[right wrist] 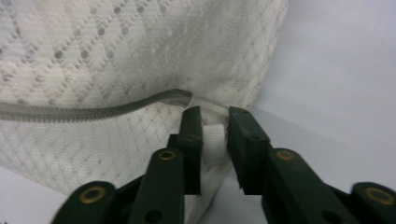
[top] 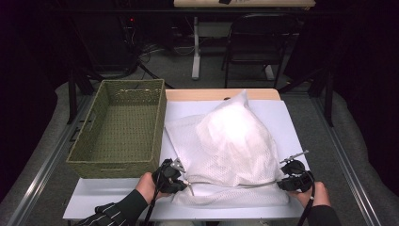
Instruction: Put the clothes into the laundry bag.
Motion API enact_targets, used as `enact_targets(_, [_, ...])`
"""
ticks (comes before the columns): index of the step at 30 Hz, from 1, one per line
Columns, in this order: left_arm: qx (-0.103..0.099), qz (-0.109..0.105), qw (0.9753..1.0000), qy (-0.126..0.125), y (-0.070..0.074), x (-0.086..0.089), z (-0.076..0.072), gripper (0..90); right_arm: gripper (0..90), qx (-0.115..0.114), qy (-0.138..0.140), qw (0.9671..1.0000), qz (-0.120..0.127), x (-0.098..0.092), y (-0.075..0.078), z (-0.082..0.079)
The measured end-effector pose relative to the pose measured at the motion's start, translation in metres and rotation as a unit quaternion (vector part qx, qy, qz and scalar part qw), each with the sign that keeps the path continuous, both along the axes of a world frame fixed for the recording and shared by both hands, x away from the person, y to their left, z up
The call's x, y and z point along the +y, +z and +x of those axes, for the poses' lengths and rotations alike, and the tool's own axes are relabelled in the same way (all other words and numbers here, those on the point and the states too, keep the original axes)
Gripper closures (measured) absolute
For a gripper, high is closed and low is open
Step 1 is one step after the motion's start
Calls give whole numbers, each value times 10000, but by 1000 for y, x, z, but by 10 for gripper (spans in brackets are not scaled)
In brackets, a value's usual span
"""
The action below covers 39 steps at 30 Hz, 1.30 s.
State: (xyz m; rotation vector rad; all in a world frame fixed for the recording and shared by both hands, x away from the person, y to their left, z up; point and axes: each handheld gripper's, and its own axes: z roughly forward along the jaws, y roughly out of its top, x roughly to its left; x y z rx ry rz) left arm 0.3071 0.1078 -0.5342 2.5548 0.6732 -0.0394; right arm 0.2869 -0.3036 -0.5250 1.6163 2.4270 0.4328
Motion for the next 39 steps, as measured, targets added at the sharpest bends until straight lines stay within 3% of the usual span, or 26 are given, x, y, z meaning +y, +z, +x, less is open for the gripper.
enact_targets(2, [5,12,10000,-55,1,2,-2,881,817,2,-19,10000,-9,-1,-1,-1])
enact_targets(6, [-1,-195,9998,92,7,13,-8,888,877,14,-9,10000,-94,2,-2,-2])
enact_targets(10, [25,-305,9994,175,9,20,-11,890,889,21,-114,9998,-169,3,-1,-3])
enact_targets(13, [-11,-372,9990,228,11,25,-13,892,893,7,-147,9992,-373,0,0,-5])
enact_targets(15, [-9,-361,9991,208,11,25,-14,892,894,-15,-171,9990,-404,-1,1,-6])
enact_targets(16, [-30,-350,9992,194,12,24,-15,892,896,-70,-199,9978,-628,-2,4,-9])
enact_targets(21, [-33,-275,9996,107,9,20,-18,886,895,-114,-223,9967,-770,-3,5,-12])
enact_targets(22, [-65,-145,9998,76,8,18,-18,858,891,-87,-211,9970,-740,-2,6,-13])
enact_targets(23, [-8,-63,10000,35,5,17,-18,743,857,-3,-141,9975,-693,-1,5,-14])
enact_targets(24, [-8,-63,10000,35,5,17,-18,684,857,-3,-141,9975,-693,-1,5,-14])
enact_targets(28, [-104,-105,9998,151,8,18,-17,654,655,-115,7,9993,-369,0,15,-20])
enact_targets(32, [-194,-207,9996,53,10,15,-20,641,563,-241,120,9994,-194,5,21,-25])
enact_targets(37, [-324,-272,9990,-172,11,6,-24,625,532,-430,370,9984,19,17,30,-30])
enact_targets(39, [-359,-192,9988,-271,11,0,-28,598,512,-458,469,9978,82,23,33,-32])
